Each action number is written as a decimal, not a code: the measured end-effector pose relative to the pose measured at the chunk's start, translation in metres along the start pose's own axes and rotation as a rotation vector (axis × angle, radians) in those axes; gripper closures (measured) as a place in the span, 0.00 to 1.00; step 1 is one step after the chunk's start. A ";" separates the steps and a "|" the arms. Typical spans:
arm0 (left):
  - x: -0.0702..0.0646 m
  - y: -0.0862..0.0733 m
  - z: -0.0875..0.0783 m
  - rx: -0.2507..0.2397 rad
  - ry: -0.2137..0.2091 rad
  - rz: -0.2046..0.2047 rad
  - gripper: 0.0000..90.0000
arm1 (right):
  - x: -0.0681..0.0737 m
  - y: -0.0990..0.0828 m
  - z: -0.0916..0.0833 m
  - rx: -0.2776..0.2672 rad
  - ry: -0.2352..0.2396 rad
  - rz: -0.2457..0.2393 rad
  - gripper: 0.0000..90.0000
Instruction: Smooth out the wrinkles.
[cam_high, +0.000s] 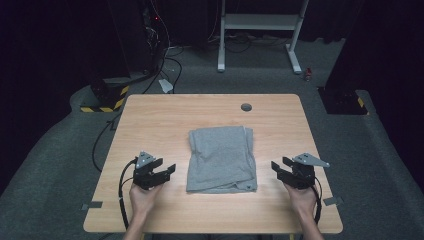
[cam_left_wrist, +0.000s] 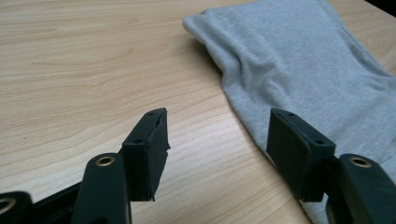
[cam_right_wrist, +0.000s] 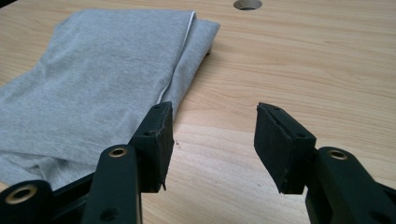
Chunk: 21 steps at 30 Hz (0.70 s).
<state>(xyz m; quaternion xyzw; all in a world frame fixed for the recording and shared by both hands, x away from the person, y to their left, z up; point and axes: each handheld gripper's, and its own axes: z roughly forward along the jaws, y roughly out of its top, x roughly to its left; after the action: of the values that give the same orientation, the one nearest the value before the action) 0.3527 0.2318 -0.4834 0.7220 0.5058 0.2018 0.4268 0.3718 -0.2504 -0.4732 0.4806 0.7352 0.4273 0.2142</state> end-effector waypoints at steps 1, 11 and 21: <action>0.001 -0.001 0.000 -0.002 0.002 -0.006 0.43 | -0.001 -0.001 -0.001 0.000 -0.002 0.000 0.52; 0.013 -0.011 -0.002 0.018 0.031 -0.028 0.43 | -0.009 -0.010 -0.002 0.019 -0.022 0.013 0.52; 0.024 -0.020 0.001 0.049 0.070 -0.044 0.43 | -0.018 -0.021 0.001 0.059 -0.055 0.025 0.52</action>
<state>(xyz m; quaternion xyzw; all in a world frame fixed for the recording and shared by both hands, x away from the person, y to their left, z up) 0.3522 0.2557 -0.5036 0.7135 0.5410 0.2051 0.3952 0.3696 -0.2691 -0.4933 0.5075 0.7352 0.3948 0.2148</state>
